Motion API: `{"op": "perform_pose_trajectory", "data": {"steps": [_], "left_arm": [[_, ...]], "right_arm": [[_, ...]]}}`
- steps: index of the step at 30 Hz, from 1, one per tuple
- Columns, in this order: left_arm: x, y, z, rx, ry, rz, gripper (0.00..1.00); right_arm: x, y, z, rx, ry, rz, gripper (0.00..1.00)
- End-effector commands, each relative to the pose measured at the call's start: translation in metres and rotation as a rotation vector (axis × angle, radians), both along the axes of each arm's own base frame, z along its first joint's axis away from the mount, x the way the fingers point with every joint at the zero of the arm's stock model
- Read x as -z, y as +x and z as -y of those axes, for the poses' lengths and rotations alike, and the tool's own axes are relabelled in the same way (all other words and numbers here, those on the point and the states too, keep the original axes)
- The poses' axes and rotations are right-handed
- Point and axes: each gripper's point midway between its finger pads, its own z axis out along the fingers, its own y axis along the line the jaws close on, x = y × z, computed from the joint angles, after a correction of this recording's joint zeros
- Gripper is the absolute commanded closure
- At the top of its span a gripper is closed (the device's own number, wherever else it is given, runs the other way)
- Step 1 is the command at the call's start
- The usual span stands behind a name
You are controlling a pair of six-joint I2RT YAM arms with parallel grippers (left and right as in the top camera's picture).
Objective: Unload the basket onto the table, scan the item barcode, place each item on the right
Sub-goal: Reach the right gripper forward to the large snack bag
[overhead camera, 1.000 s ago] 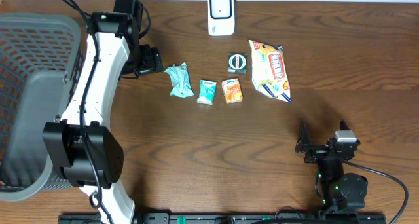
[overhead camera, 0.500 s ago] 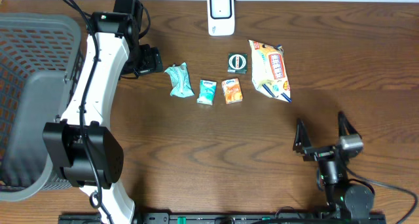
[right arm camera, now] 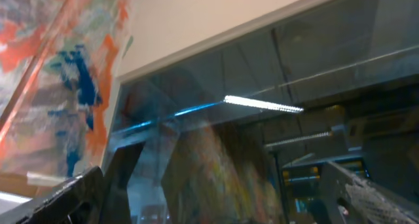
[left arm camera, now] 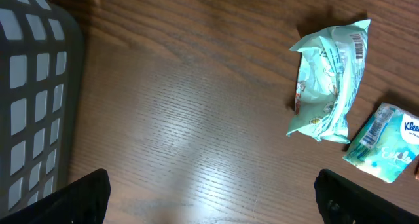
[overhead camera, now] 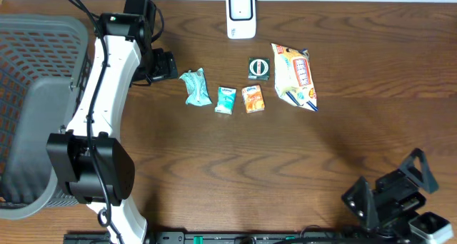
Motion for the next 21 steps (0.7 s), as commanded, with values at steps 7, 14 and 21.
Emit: {"op": "perform_pose_trajectory", "data": {"steps": [7, 14, 21], "left_arm": [[0.002, -0.003, -0.004, 0.012, 0.017, -0.012, 0.02], [0.002, -0.003, -0.004, 0.012, 0.017, -0.012, 0.02], [0.002, -0.003, -0.004, 0.012, 0.017, -0.012, 0.02]], "right_arm": [[-0.081, 0.019, -0.018, 0.164, -0.233, -0.012, 0.01], [-0.101, 0.114, -0.066, 0.023, -0.566, -0.21, 0.01], [-0.06, 0.234, -0.077, -0.132, -0.693, -0.651, 0.01]]}}
